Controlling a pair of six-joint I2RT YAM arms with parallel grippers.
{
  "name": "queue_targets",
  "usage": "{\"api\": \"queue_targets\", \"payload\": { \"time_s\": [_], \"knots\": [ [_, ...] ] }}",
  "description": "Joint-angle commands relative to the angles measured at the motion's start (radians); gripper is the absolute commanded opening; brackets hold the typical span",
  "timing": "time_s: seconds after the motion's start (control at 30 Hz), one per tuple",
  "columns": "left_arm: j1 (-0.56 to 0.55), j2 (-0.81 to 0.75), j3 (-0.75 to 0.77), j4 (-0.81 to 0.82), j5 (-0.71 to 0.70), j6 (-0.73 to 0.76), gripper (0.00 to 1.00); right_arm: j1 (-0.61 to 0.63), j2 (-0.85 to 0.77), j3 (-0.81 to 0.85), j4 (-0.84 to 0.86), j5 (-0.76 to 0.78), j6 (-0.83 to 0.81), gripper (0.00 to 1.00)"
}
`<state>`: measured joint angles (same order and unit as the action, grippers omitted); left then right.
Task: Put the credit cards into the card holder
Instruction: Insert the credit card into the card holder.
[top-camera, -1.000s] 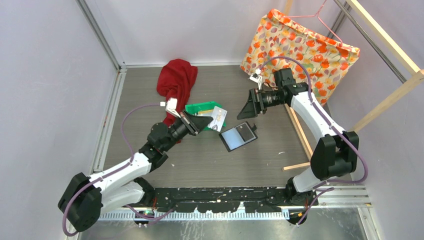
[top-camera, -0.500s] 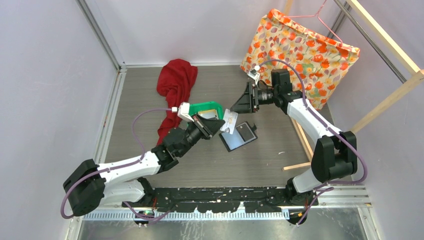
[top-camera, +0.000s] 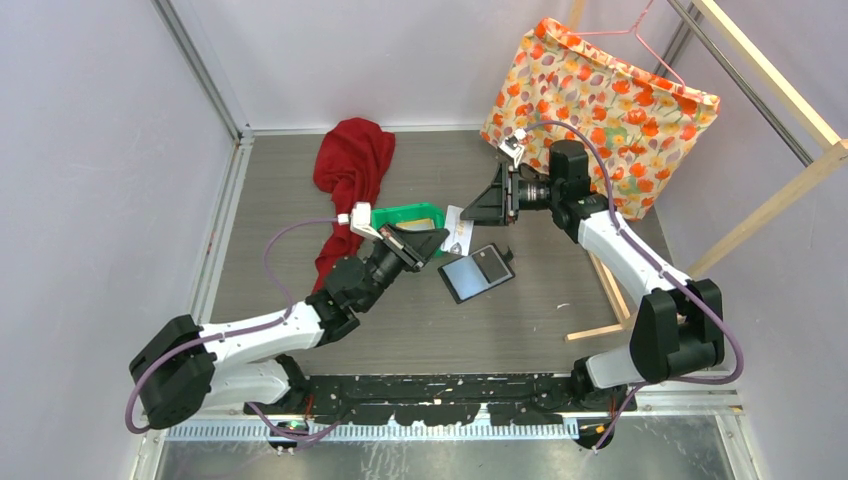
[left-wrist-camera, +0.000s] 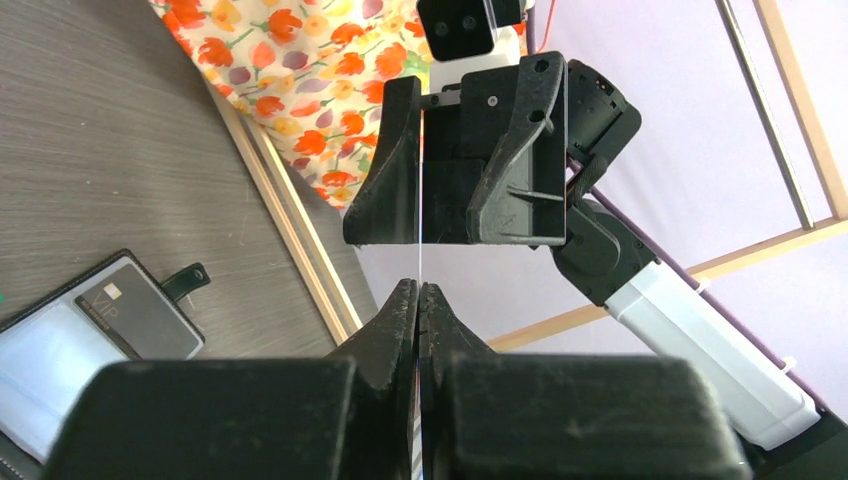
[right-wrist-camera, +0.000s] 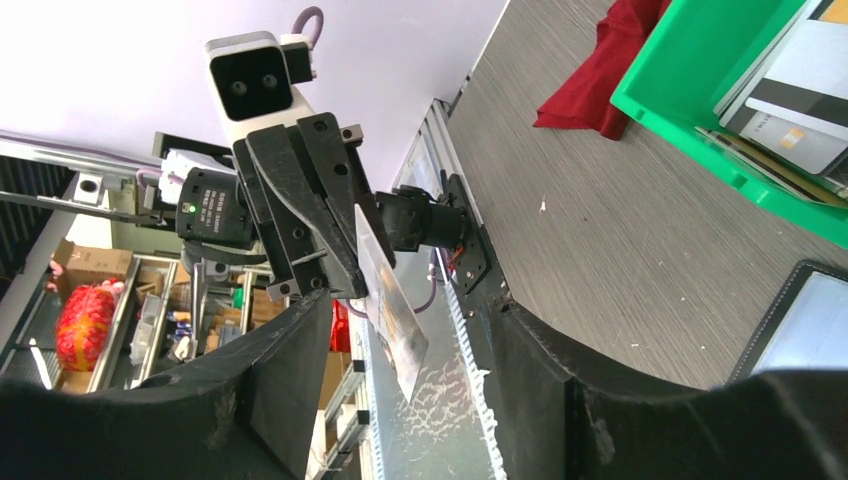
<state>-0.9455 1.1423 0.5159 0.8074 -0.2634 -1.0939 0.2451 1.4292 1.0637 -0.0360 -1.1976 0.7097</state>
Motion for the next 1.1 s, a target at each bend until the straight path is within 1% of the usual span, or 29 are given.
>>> {"api": "queue_targets", "payload": {
  "time_s": [0.0,0.03,0.2,0.5,0.67,0.8,0.97,1.03,1.07],
  "knots": [
    [-0.006,0.007,0.002,0.102,-0.044,-0.012,0.00,0.009,-0.059,-0.008,0.083,-0.026,0.048,0.64],
    [-0.006,0.011,0.002,0.108,-0.045,-0.015,0.00,0.010,-0.062,-0.008,0.084,-0.026,0.049,0.64],
    [-0.010,0.038,-0.006,0.161,-0.054,-0.038,0.00,0.010,-0.061,-0.018,0.132,-0.019,0.102,0.53],
    [-0.015,0.053,-0.022,0.195,-0.076,-0.061,0.00,0.008,-0.052,-0.018,0.200,-0.014,0.171,0.41],
    [-0.016,0.053,-0.028,0.199,-0.085,-0.067,0.00,0.007,-0.049,-0.013,0.212,-0.016,0.184,0.37],
    [-0.016,0.064,-0.030,0.208,-0.083,-0.072,0.00,0.008,-0.046,-0.014,0.214,-0.012,0.187,0.30],
    [-0.016,0.075,-0.030,0.216,-0.079,-0.080,0.00,0.007,-0.041,-0.016,0.214,-0.008,0.181,0.14],
    [-0.016,0.077,-0.030,0.217,-0.073,-0.077,0.00,0.007,-0.038,-0.015,0.205,-0.008,0.159,0.04],
    [-0.016,0.077,-0.029,0.217,-0.069,-0.070,0.00,0.007,-0.039,-0.011,0.183,-0.007,0.137,0.01]
  ]
}}
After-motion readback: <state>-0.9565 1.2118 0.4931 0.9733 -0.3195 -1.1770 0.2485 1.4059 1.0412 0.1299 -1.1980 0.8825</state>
